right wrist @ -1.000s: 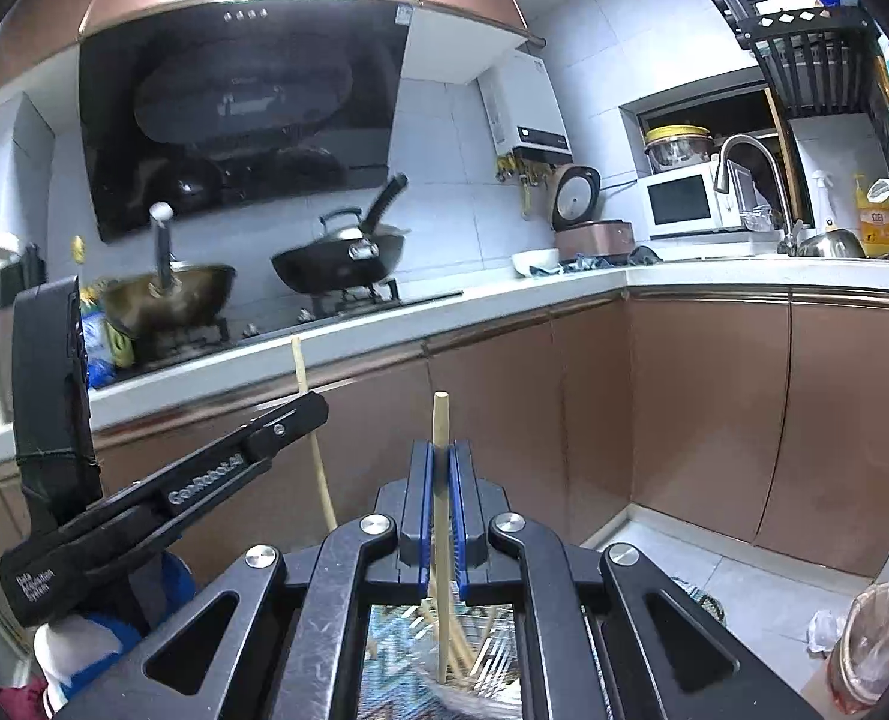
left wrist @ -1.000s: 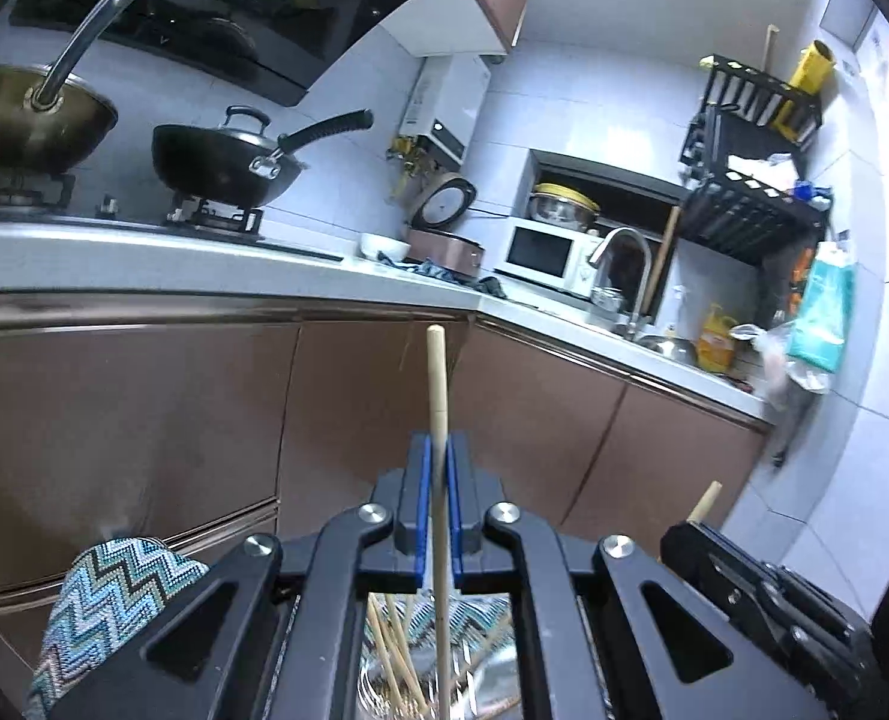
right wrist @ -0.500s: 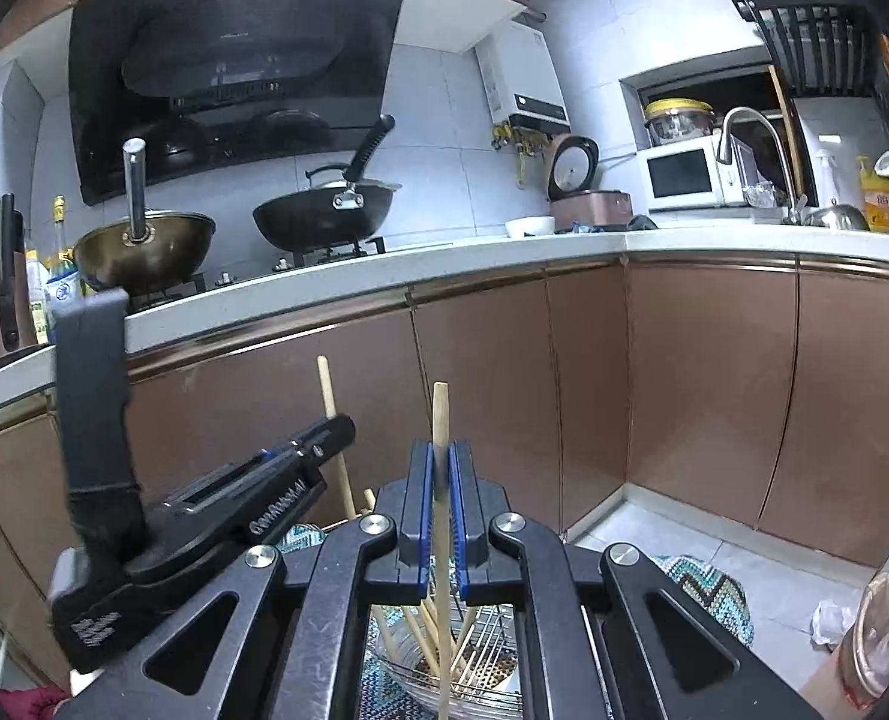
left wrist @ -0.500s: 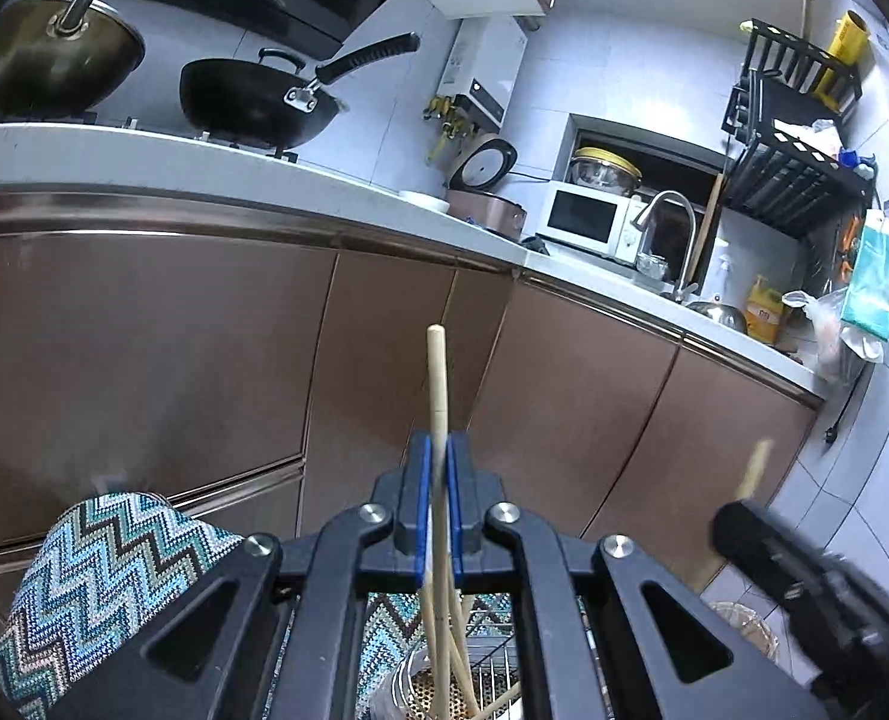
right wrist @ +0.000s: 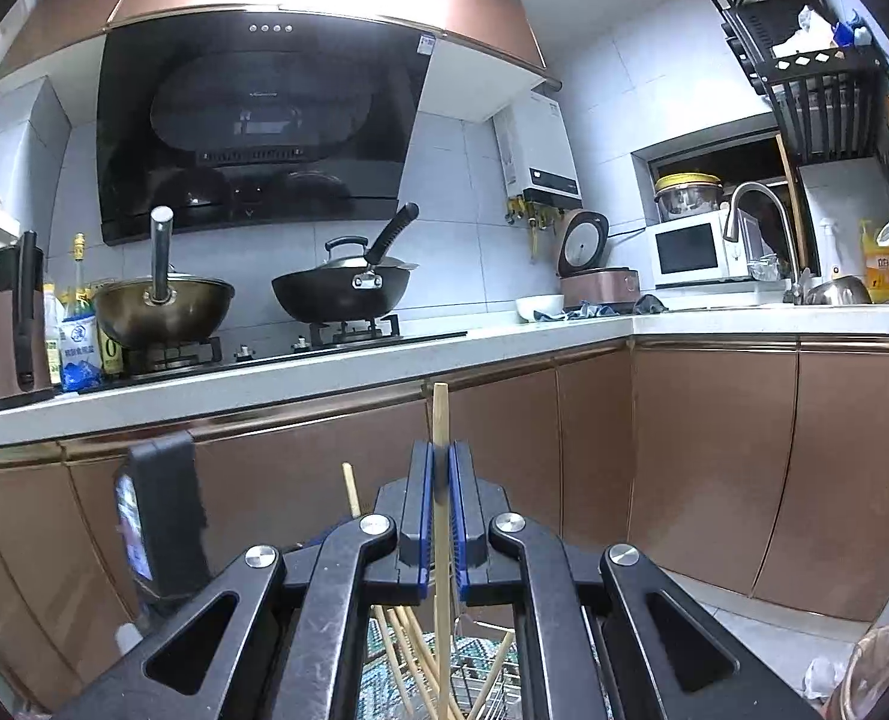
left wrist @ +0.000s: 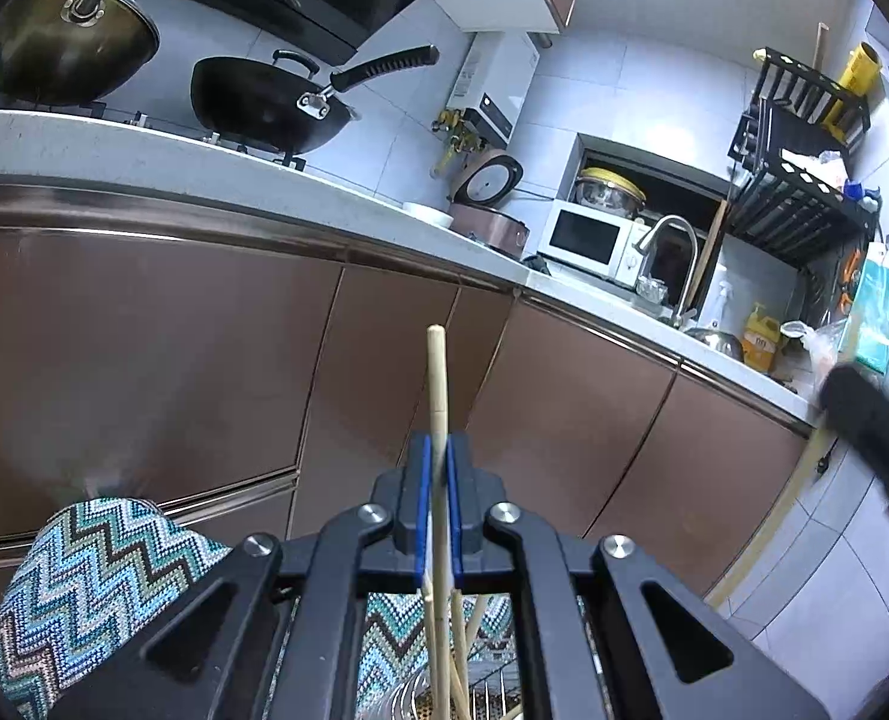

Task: Organize utensils
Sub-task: 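Open both tools and withdraw them from the holder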

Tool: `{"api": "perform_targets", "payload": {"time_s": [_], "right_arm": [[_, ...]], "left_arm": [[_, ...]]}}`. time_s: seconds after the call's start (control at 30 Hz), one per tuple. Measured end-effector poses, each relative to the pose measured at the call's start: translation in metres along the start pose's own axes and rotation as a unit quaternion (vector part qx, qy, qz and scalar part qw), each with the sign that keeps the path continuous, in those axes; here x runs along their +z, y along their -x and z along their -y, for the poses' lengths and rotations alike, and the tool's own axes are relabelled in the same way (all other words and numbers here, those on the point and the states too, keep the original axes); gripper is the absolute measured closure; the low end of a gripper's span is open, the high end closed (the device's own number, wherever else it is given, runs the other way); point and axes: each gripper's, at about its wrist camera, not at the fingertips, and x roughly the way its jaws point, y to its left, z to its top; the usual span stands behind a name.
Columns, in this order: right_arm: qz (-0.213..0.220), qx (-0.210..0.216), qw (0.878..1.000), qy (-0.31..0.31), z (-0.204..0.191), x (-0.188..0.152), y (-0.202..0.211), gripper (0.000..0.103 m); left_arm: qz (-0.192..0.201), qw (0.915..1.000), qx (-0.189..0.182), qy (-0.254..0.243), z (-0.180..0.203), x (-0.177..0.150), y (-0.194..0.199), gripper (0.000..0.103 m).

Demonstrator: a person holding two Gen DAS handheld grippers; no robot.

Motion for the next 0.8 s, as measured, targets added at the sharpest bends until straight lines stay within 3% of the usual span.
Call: {"api": "perform_targets", "payload": {"time_s": [0.3,0.37,0.43,0.6,0.63,0.8], "right_arm": [[-0.042,-0.021,0.998,-0.031,0.017,-0.047,-0.016,0.095],[-0.039,-0.03,0.998,-0.039,0.02,-0.047,-0.009,0.08],[-0.034,-0.036,0.998,-0.044,0.022,-0.044,-0.001,0.075],[-0.021,-0.049,0.997,-0.047,0.019,-0.032,0.028,0.067],[-0.02,-0.053,0.997,-0.044,0.017,-0.03,0.036,0.065],[-0.033,-0.096,0.995,-0.026,0.003,-0.027,0.072,0.043]], "left_arm": [[-0.019,0.9998,-0.006,-0.003,-0.006,-0.016,-0.006,0.094],[-0.022,0.9997,-0.007,0.003,-0.009,-0.016,-0.003,0.078],[-0.019,0.9998,-0.002,0.008,-0.01,-0.014,0.004,0.066],[-0.018,0.9998,0.0,-0.005,-0.006,-0.006,0.03,0.059],[-0.02,0.9997,0.002,-0.012,-0.005,-0.004,0.037,0.054],[-0.027,0.9983,0.008,-0.051,0.004,-0.004,0.084,0.047]]}}
